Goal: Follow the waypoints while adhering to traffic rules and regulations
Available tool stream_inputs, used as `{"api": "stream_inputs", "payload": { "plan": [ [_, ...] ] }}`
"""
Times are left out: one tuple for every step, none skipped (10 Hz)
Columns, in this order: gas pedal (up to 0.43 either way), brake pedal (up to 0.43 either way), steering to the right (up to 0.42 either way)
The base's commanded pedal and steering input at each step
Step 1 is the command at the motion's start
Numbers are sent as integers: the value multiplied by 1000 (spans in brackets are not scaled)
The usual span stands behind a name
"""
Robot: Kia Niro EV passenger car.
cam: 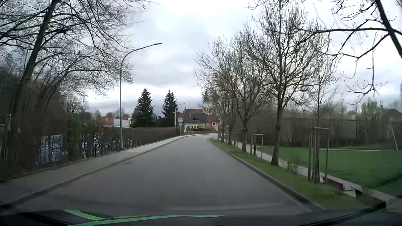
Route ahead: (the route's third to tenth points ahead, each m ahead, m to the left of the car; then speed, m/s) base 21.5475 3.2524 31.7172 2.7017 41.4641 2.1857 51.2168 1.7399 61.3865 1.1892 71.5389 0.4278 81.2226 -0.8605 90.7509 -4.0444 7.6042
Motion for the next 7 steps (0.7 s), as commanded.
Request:
{"api": "stream_inputs", "payload": {
  "plan": [
    [20, 0, -3],
    [20, 0, -3],
    [20, 0, -3],
    [20, 0, -3],
    [20, 0, -3],
    [20, 0, -3],
    [0, 0, -3]
  ]
}}
